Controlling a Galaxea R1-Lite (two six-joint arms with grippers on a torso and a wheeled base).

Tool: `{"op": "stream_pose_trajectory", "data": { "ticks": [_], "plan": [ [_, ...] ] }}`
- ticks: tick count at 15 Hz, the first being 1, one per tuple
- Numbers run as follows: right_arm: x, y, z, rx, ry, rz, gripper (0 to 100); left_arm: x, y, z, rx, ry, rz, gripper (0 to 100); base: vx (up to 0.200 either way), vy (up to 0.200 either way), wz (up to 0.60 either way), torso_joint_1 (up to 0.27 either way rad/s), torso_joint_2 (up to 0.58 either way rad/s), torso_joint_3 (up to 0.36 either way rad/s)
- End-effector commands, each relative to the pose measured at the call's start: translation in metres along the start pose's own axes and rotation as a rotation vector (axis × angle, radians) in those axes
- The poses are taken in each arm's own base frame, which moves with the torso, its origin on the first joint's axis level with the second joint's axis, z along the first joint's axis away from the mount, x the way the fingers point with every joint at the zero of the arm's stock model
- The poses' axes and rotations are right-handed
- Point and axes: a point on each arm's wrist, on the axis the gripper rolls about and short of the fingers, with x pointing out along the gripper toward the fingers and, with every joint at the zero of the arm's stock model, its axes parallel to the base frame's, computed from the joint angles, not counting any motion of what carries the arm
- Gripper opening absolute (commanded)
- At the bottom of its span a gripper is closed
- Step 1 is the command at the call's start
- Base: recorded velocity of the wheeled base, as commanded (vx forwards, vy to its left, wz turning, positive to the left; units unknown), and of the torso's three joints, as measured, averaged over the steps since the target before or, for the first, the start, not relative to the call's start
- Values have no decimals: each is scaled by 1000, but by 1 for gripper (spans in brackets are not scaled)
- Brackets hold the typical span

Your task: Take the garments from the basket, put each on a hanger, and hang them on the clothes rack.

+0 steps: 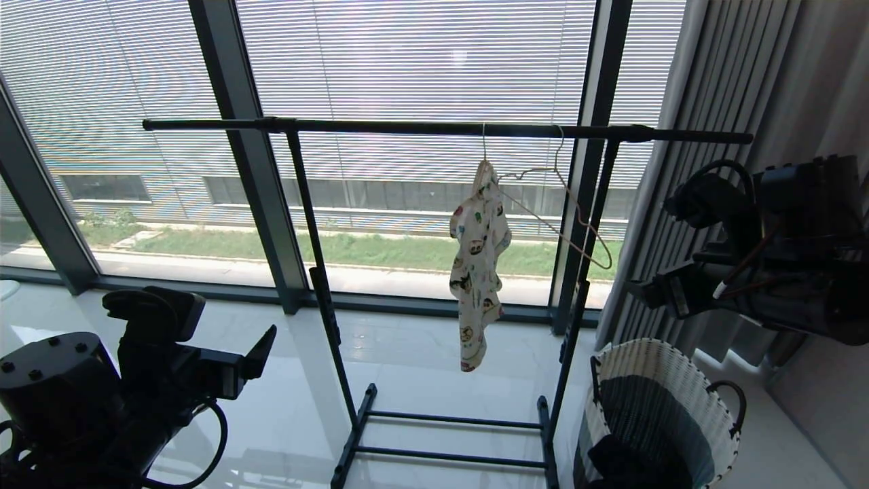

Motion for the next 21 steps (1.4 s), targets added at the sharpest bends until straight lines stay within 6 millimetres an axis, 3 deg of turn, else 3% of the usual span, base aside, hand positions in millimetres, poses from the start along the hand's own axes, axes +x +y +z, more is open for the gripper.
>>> {"op": "stream_pose_trajectory", "data": {
  "ticks": [1,8,21],
  "plan": [
    [-6,-4,-1,6,-8,-5,100,0,0,-1,1,3,0,100,0,0,0,-139,325,173],
    [-14,-16,-20,9,34,-41,100,-2,11,-10,-3,50,51,100,0,0,0,-208,475,265],
    [-28,-46,-88,46,171,-168,100,-6,17,-17,-5,85,83,100,0,0,0,-175,466,296]
  ]
}}
